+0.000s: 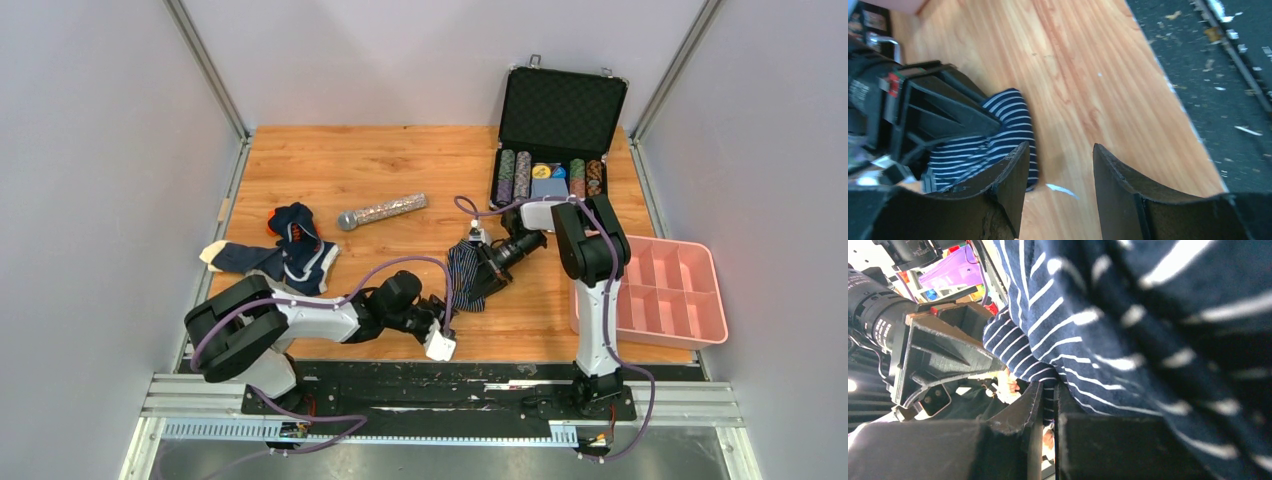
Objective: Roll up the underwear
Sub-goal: Roll the underwear to the center of the board.
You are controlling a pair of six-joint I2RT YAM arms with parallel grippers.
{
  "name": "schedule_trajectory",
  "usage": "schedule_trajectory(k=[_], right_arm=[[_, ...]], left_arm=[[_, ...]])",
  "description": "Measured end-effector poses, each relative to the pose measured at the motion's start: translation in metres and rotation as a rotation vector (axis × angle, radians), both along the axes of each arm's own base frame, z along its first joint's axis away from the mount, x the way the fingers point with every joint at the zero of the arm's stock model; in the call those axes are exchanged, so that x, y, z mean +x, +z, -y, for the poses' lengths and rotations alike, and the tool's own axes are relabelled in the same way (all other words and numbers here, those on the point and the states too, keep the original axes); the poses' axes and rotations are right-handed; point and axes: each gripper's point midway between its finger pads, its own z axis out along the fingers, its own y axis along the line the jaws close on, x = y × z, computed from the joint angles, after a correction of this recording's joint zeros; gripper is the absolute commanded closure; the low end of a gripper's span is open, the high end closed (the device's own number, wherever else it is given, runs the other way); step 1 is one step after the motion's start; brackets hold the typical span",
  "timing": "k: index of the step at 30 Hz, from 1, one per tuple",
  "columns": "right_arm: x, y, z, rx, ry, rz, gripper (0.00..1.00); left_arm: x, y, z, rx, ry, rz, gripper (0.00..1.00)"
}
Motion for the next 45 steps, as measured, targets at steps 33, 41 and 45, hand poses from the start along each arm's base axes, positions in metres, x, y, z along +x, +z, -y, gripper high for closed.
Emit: schedule_trajectory(k=[33, 41, 45], right_arm=[[0.013, 0.011, 0.005, 0.017, -0.032, 0.015, 0.37], [0.072, 0.082, 0.049, 0.016, -0.149, 0.466, 0.21], [0.125, 0.162, 0.128, -0.052, -0.377, 0.928, 0.05]], left_arm=[[0.081, -0.020, 0.034, 0.259, 0.038, 0.261, 0.87], [0.082, -0.019, 0.038, 0.393, -0.100, 0.079, 0.92], [0.080, -0.019, 0.039, 0.467, -0.177, -0.063, 0.92]])
